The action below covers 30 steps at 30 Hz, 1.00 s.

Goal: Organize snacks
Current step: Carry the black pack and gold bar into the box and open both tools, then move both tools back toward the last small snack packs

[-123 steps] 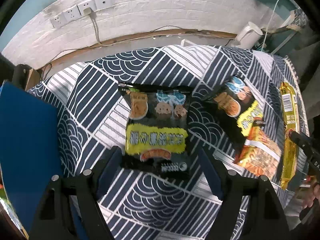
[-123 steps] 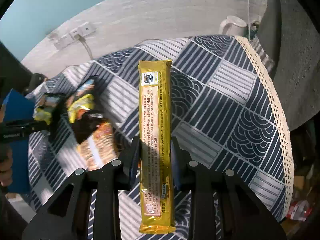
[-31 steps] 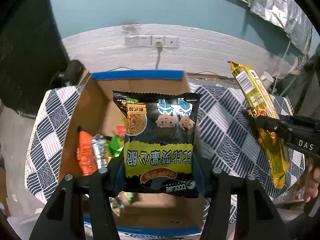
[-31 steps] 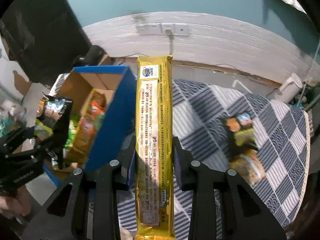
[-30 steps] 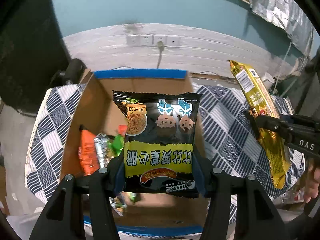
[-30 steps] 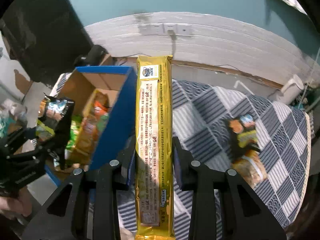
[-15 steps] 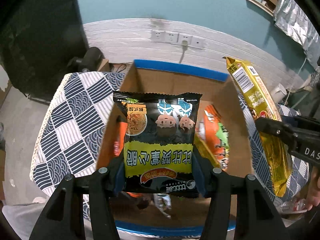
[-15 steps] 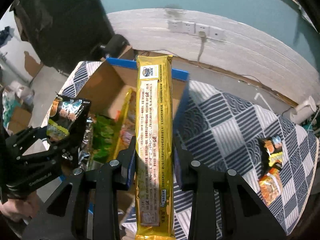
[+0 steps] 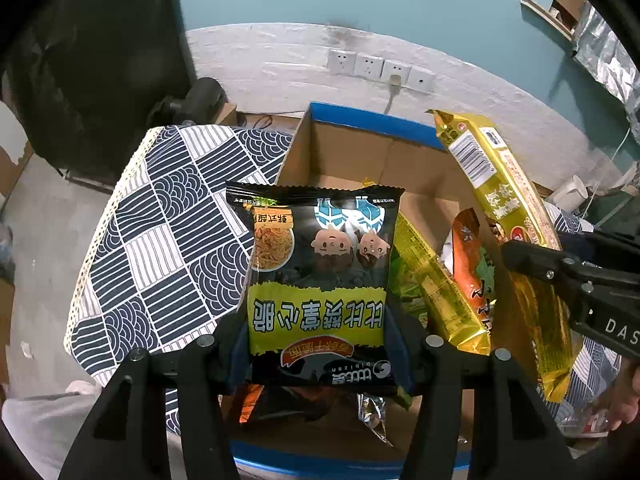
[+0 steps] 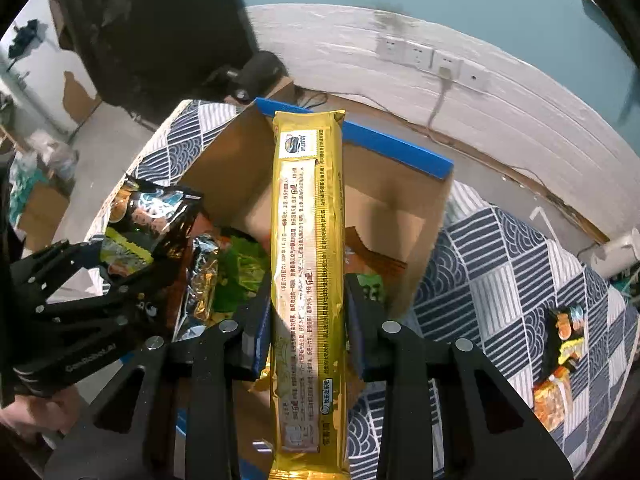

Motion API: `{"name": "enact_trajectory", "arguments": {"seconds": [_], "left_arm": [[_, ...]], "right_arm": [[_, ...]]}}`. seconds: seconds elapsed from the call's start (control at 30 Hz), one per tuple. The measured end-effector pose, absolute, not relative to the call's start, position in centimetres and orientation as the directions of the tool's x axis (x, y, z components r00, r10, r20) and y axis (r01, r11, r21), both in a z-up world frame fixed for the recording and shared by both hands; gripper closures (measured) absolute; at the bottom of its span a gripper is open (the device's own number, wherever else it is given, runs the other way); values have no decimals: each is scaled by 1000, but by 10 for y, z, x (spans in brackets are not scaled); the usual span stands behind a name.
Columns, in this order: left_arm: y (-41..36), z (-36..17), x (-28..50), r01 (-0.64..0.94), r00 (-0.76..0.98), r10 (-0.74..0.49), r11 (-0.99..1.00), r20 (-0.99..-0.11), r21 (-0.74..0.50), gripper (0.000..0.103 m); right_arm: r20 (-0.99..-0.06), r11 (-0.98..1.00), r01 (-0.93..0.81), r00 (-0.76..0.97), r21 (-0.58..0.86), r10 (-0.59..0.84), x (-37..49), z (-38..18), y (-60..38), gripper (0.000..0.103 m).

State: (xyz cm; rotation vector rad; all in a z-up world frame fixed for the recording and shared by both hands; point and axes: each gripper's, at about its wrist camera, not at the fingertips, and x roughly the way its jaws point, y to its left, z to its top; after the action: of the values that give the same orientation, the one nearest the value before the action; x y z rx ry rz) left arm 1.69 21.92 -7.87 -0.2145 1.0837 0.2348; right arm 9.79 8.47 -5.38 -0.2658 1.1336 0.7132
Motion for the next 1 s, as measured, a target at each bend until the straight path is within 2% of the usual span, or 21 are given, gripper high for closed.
{"name": "enact_trajectory", "arguments": {"seconds": [0.1,0.17,0.23,0.3,0.33,0.47,1.0], "left_arm": [[219,-80,18,-294,438,84,954,-895,-54,45],[216,-80,19,-296,428,92,954,-899,-43,43],[215,-80,19,-297,425,96,954,-900,-39,43],[213,-79,19,-296,428,104,955,-898,-30,35],[211,-76,18,-293,437,112,956,-892,-24,35],[201,-69,18,-262,459,121,965,-880,-4,34],[124,-40,15,-76,536,122,993,-836,96,31]], "right_arm": [[-882,744,-651,250,153,400,99,-52,83,67],[-876,748,-647,267,146,402,100,-49,79,53],[-873,754,-643,282,135,397,101,-46,75,51],[-872,758,-641,297,121,390,102,-42,70,51],[-871,758,-642,302,115,388,102,-40,67,50],[-865,758,-648,338,71,370,100,-32,53,38],[-866,792,-610,404,-17,294,94,-22,-32,32]]}}
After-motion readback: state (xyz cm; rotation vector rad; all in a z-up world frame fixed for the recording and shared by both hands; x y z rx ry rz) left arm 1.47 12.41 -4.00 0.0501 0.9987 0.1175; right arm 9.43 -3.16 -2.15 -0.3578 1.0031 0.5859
